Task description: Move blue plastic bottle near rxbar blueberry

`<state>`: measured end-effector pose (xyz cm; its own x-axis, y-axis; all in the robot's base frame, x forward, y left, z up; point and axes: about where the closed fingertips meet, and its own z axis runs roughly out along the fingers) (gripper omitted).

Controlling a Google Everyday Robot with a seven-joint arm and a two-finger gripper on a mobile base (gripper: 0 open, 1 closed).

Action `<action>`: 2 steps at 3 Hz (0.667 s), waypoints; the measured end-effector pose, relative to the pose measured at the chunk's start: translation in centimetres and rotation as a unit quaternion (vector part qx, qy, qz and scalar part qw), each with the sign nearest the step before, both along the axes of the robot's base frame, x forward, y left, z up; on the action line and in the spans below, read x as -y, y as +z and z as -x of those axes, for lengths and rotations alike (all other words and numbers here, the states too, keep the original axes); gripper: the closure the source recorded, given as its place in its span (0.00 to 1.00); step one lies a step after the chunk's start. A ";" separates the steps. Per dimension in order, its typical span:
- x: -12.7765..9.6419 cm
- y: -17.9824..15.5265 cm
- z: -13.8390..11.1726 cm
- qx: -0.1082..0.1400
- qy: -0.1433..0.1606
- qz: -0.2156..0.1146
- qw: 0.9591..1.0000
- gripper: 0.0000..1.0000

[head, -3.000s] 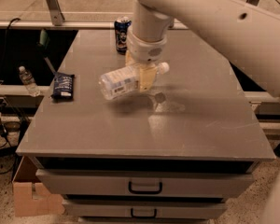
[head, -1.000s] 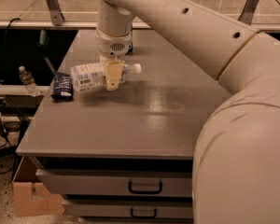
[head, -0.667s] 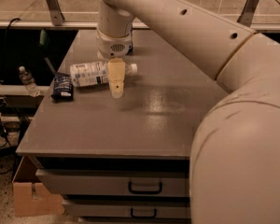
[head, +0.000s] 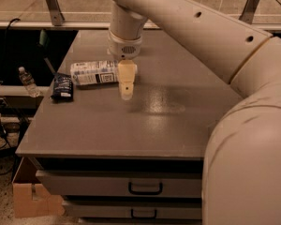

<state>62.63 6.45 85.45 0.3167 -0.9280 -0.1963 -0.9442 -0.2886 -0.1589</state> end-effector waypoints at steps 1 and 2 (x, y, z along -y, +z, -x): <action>2.4 -0.7 0.6 -0.007 -0.021 -0.006 1.000 0.00; 5.6 -0.6 1.3 0.000 -0.038 -0.041 0.998 0.00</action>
Offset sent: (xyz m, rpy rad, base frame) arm -0.0177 -0.1207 0.0014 0.2014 -0.0405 -0.1635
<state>61.29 0.87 84.81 0.2453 -0.9306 -0.2718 -0.9630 -0.2014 -0.1793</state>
